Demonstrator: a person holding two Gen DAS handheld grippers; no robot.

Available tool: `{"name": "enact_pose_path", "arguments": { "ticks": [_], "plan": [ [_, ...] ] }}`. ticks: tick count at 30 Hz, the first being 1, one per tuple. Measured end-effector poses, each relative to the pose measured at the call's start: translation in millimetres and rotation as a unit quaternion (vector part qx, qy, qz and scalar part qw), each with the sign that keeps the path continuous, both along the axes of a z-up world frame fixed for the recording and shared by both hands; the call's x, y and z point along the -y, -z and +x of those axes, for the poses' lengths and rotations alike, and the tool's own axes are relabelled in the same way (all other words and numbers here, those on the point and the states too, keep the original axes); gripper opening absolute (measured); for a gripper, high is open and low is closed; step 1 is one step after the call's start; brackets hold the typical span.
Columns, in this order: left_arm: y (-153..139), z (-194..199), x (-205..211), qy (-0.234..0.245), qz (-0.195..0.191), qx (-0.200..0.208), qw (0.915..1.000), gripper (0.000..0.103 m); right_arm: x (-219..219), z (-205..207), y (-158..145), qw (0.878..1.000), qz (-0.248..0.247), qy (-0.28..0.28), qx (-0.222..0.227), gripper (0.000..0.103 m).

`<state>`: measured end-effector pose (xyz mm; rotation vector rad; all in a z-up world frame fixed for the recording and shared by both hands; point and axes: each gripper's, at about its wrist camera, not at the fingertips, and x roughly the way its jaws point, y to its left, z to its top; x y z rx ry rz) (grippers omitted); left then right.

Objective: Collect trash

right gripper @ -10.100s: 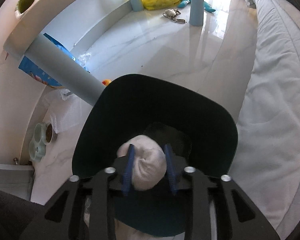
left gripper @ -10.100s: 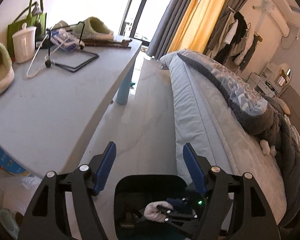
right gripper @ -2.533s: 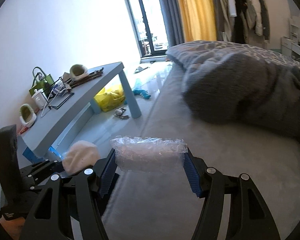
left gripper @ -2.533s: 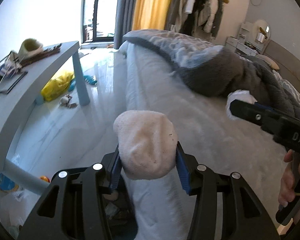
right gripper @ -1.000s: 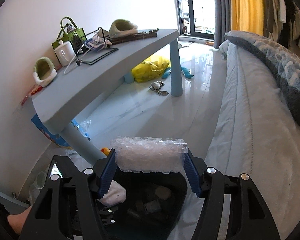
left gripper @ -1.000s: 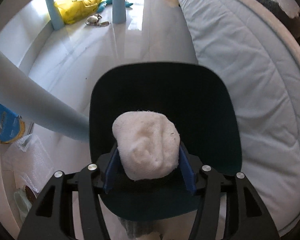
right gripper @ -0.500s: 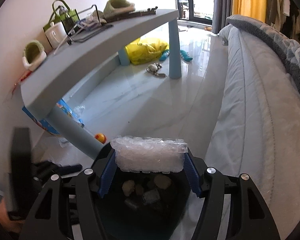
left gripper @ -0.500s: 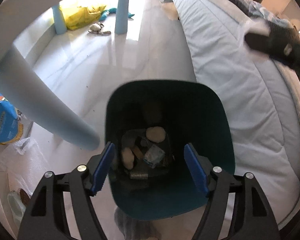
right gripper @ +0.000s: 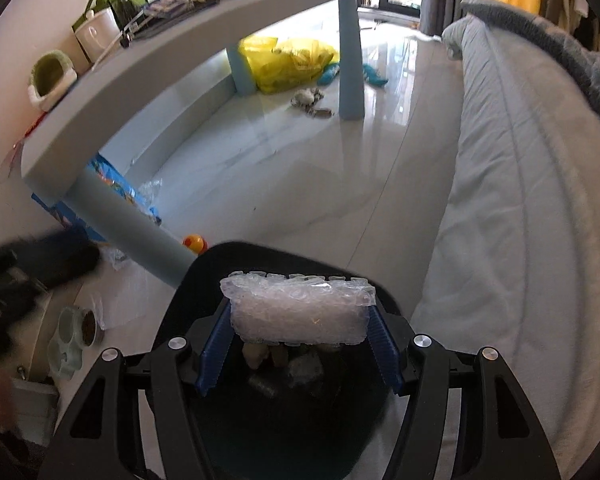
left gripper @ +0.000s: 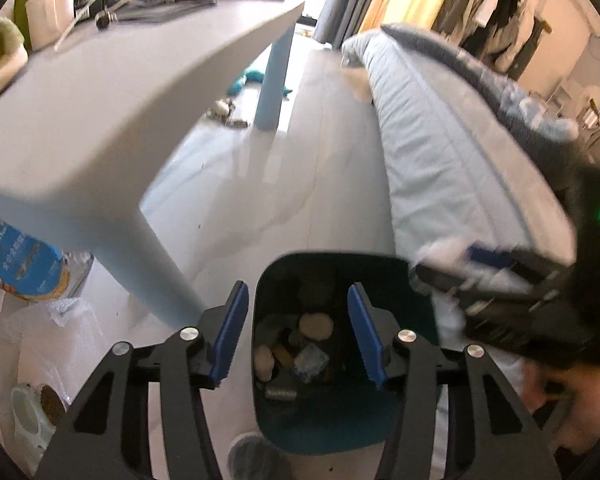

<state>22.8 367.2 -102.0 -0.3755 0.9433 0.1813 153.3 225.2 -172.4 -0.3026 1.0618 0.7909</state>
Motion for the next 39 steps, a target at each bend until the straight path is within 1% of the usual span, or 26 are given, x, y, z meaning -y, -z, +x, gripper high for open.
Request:
{"name": "enact_pose_path", "arguments": {
  "ticks": [4,7,11,13,15,17,19,21,22,23,24,26,29,31,34,39],
  "plan": [
    [-22.4,0.5,1.9,-0.007,-0.009,0.032,0.9994,0.049,-7.5,-3.7,16.6,1.0,-0.011,-0.008,-0.025,0.064],
    [-43.3,-0.3,7.0,-0.005,0.004,0.056,0.9984,0.046,-12.6,-8.2,25.5,0.999,-0.021,-0.015,-0.035,0.064],
    [-63.5,-2.2,7.4,-0.01,-0.01,0.08,0.9967,0.045,-18.4,-14.9,40.4,0.997,-0.043,-0.026,-0.054,0.064],
    [-76.8,-4.0,10.5,-0.015,-0.003,0.093,0.9956,0.044,-19.3,-18.9,46.3,0.996,-0.051,-0.028,-0.062,0.064],
    [-87.9,-5.3,14.2,-0.013,-0.004,0.107,0.9941,0.044,-19.7,-22.5,50.1,0.996,-0.062,-0.03,-0.064,0.064],
    [-99.8,-8.9,17.3,-0.01,0.008,0.119,0.9928,0.043,-18.4,-25.3,52.5,0.995,-0.066,-0.032,-0.068,0.064],
    [-109.6,-10.9,21.0,-0.009,0.018,0.129,0.9914,0.043,-15.3,-29.2,53.2,0.995,-0.068,-0.031,-0.066,0.064],
    [-116.0,-12.1,23.5,-0.008,0.02,0.135,0.9906,0.043,-11.1,-30.9,53.5,0.995,-0.071,-0.029,-0.068,0.064],
    [-120.1,-13.2,25.2,-0.009,0.022,0.139,0.99,0.043,-8.7,-32.1,53.0,0.995,-0.072,-0.027,-0.069,0.065],
    [-123.2,-14.7,26.3,-0.009,0.024,0.142,0.9895,0.043,-8.3,-32.6,52.5,0.994,-0.072,-0.03,-0.073,0.069],
    [-127.6,-16.1,27.9,-0.01,0.025,0.147,0.9888,0.043,-7.3,-35.1,50.0,0.994,-0.067,-0.035,-0.078,0.074],
    [-135.0,-18.5,32.2,-0.007,0.025,0.157,0.9873,0.043,-5.1,-38.0,42.6,0.995,-0.067,-0.032,-0.064,0.079],
    [-141.5,-19.8,39.1,-0.006,0.032,0.159,0.9867,0.043,0.5,-42.4,27.0,0.996,-0.057,-0.034,-0.052,0.079],
    [-147.8,-20.8,46.1,-0.004,0.043,0.163,0.9857,0.043,6.1,-44.4,13.7,0.997,-0.044,-0.035,-0.046,0.079],
    [-155.3,-23.2,55.2,0.001,0.056,0.17,0.9839,0.043,19.0,-48.4,-14.4,0.999,-0.015,-0.036,-0.023,0.079],
    [-163.4,-20.8,70.8,0.005,0.06,0.177,0.9823,0.043,55.3,-49.3,-51.6,0.999,0.021,-0.031,0.022,0.079]
  ]
}}
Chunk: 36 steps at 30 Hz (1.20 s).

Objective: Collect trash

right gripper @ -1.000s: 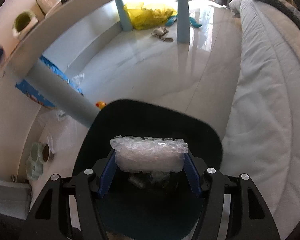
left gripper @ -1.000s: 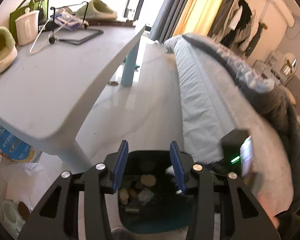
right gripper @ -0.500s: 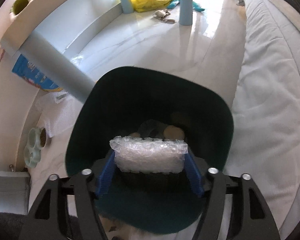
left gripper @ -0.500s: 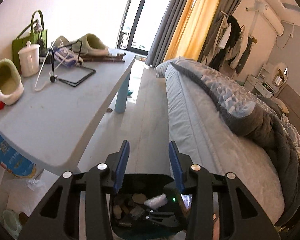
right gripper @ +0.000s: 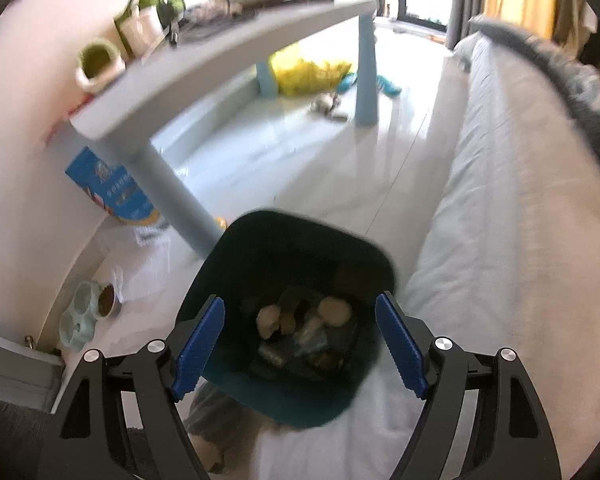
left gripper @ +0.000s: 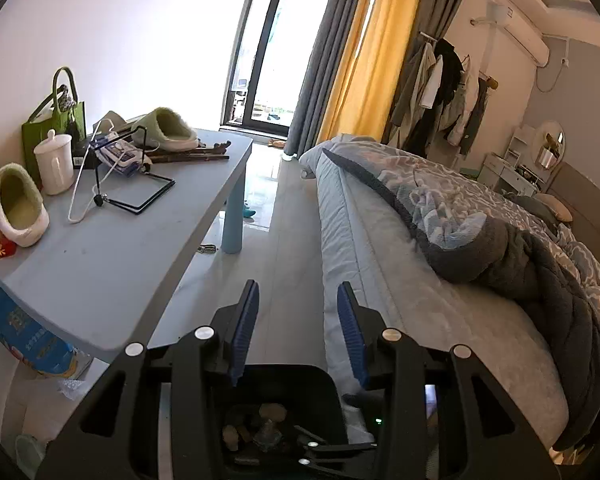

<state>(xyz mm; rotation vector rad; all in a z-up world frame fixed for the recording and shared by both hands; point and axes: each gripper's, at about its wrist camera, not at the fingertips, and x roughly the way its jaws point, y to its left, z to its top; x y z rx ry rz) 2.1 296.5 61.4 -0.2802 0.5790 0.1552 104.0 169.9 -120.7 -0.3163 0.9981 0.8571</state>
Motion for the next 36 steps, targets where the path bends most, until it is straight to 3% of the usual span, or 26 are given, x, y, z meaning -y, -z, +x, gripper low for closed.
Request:
{"name": "enact_pose_path", "arguments": {
  "ticks": [11,16,24,29,36],
  "plan": [
    [-5.4,16.5,60.7,0.032,0.055,0.01,0.9979,0.059,112.9,21.2,-65.9,0.99,0.052,0.091,0.095,0.081],
    [-6.4,19.4,90.1,0.052,0.064,0.028,0.9962,0.076,168.9,23.9,-87.8,0.979,0.069,0.143,0.128,0.084],
    [0.5,11.0,137.4,0.067,0.071,0.033,0.9947,0.094,232.9,1.7,-96.4,0.963,0.067,0.197,0.169,0.088],
    [9.8,-3.5,152.9,0.064,0.073,0.022,0.995,0.098,262.7,-20.5,-92.3,0.958,0.068,0.213,0.182,0.091],
    [18.9,-27.3,174.4,0.057,0.109,0.022,0.9922,0.1,306.0,-49.6,-84.2,0.948,0.064,0.245,0.193,0.097]
  ]
}}
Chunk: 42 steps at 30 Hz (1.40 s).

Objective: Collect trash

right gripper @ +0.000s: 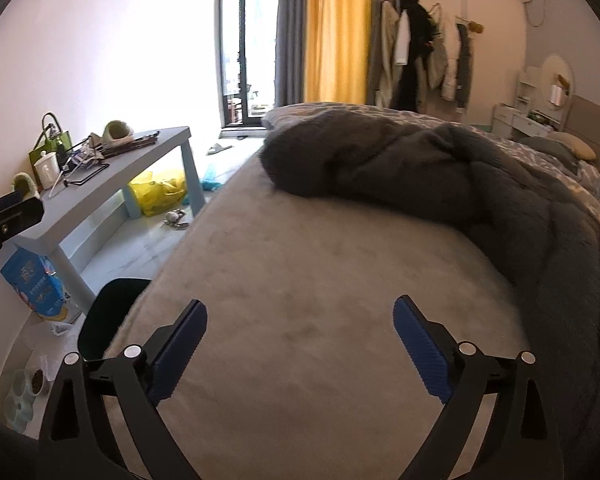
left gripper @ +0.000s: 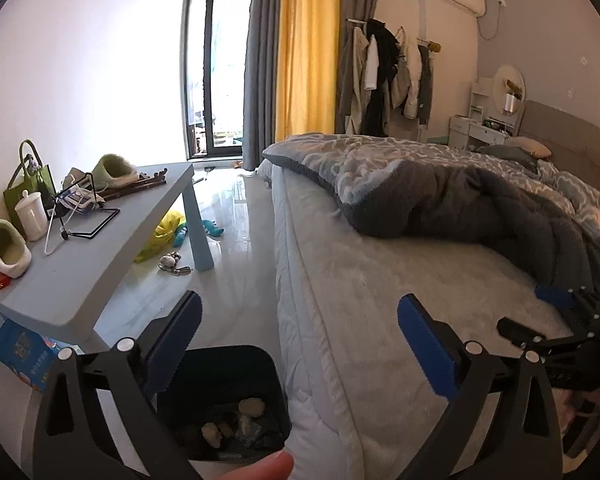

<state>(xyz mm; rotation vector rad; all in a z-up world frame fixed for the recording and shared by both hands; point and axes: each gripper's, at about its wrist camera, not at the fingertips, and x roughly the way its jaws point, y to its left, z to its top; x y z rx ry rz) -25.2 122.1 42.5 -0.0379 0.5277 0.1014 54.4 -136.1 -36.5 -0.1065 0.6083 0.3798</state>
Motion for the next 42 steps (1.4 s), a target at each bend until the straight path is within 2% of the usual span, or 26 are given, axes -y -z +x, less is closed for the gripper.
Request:
{"name": "enact_pose_path", "arguments": {
  "ticks": [7,10,19,42],
  "plan": [
    [11.5,-16.3,15.5,0.002,0.023,0.006,0.9997,0.1,23.7,-17.9,-0.2,1.0,0.009,0.016,0.015,0.1],
    [14.6,-18.7,16.5,-0.001,0.012,0.003,0.9999,0.1,27.7,-22.3,1.0,1.0,0.006,0.016,0.018,0.1],
    [22.6,-24.1,19.5,0.01,0.023,-0.006,0.9997,0.1,33.2,-28.8,-5.8,0.999,0.0,0.024,0.031,0.1],
    [23.7,-28.1,9.7,0.004,0.01,-0.017,0.9998,0.1,28.3,-23.8,-5.7,0.999,0.002,0.023,0.026,0.1]
  ]
}}
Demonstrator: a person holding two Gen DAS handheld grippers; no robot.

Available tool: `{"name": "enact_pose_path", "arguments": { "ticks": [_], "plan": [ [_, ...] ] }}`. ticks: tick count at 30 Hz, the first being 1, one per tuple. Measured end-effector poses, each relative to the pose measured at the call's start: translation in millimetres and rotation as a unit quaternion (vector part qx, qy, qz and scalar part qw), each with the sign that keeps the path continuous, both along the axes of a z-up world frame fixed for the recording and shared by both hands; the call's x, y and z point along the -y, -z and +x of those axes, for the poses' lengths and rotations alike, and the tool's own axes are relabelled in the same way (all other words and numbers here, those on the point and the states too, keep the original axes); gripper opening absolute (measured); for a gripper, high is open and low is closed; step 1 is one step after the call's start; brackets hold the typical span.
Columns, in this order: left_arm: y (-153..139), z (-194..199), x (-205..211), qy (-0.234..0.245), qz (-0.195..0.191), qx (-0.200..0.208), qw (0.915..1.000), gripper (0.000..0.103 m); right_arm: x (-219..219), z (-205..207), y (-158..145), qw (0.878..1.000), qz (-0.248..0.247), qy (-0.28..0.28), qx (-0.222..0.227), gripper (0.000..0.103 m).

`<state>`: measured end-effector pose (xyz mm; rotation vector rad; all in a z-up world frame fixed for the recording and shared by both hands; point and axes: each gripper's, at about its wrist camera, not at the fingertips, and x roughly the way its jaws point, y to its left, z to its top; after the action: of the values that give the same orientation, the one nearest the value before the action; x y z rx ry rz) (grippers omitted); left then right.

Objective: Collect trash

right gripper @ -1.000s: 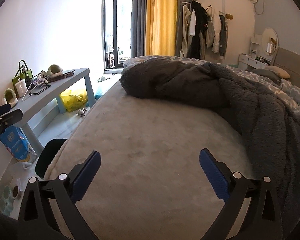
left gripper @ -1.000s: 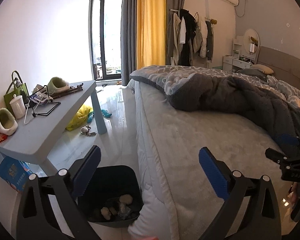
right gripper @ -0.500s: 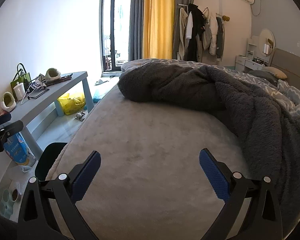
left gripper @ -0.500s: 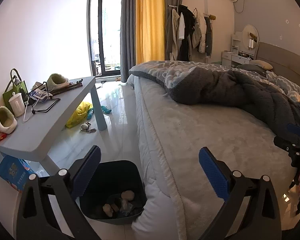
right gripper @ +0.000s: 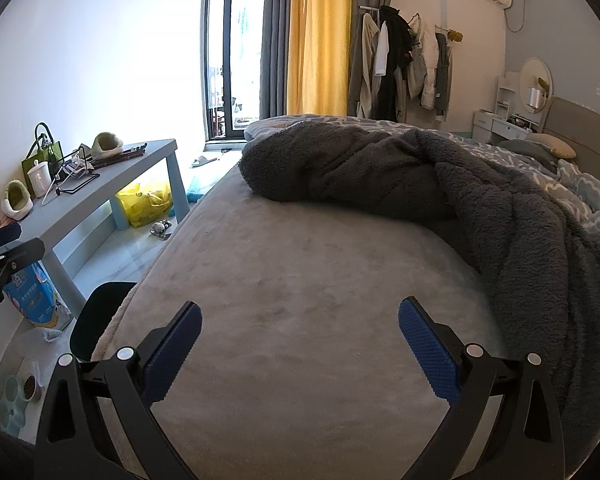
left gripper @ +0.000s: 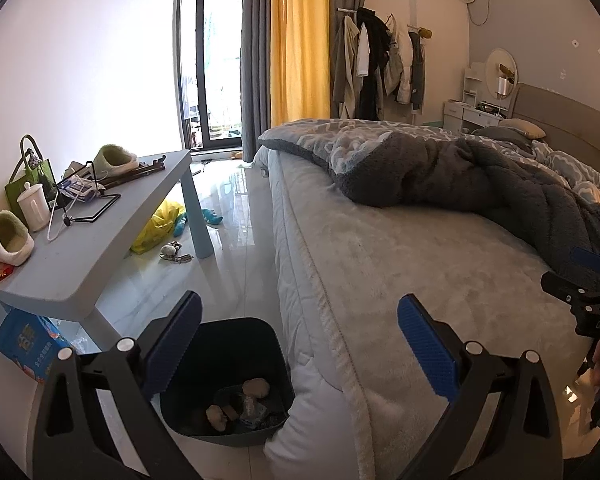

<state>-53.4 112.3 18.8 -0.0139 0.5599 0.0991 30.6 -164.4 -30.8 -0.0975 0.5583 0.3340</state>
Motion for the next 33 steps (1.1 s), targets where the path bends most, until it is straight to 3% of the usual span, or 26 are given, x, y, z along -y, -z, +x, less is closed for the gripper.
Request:
{"name": "enact_pose_path", "arguments": {
  "ticks": [33],
  "plan": [
    [0.9,1.1,-1.7,0.003,-0.006,-0.003,1.0,0.1,-2.9,-0.5,-1.0,1.0,0.002,-0.001,-0.001,0.1]
  ]
}}
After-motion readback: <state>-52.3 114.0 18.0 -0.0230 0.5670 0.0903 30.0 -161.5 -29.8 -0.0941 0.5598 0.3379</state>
